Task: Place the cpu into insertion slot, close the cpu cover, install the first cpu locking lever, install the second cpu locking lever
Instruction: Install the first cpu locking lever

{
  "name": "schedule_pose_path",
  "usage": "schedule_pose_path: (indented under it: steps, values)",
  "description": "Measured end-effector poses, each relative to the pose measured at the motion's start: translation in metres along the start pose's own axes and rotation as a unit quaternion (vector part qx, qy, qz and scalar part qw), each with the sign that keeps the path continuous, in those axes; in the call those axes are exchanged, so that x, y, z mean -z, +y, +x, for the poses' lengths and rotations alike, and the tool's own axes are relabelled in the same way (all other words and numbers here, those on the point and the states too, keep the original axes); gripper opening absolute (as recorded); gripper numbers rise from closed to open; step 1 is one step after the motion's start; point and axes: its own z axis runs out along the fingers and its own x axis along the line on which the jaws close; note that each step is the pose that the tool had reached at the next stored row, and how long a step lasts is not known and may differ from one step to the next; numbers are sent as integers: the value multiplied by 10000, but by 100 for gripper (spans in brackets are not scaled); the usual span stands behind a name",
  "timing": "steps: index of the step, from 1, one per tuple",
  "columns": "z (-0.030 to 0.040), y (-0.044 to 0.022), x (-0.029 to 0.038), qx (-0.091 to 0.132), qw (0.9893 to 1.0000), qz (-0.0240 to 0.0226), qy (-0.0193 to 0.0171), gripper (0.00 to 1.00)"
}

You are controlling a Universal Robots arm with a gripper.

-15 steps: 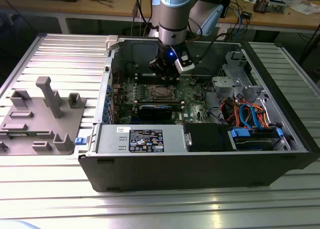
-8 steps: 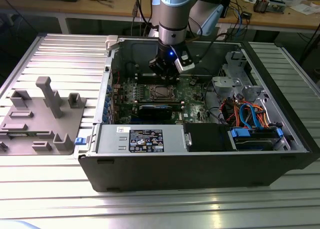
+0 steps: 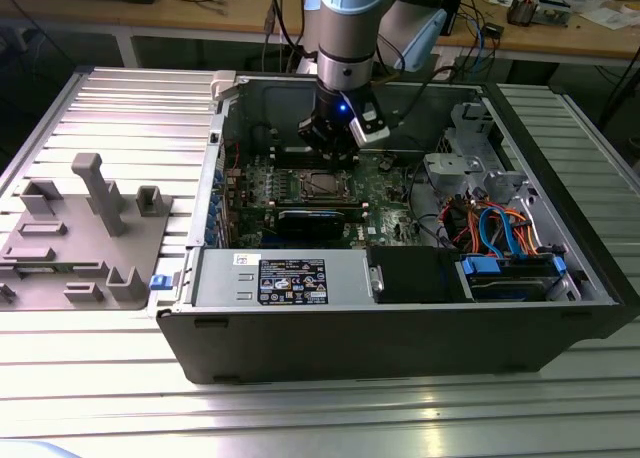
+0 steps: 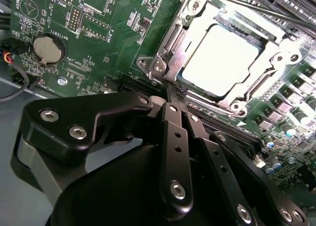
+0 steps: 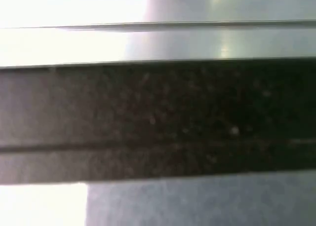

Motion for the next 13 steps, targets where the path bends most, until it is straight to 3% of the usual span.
schedule_pose_path:
  steps: [2, 3, 5, 13]
  values:
    - [-2, -4, -27, -1, 10000, -46, 2, 11]
    - [-2, -2, -22, -4, 9999, -144, 3, 11]
    - [-3, 1, 30, -4, 9999, -142, 5, 11]
    - [-5, -43, 39, -3, 9999, -141, 5, 11]
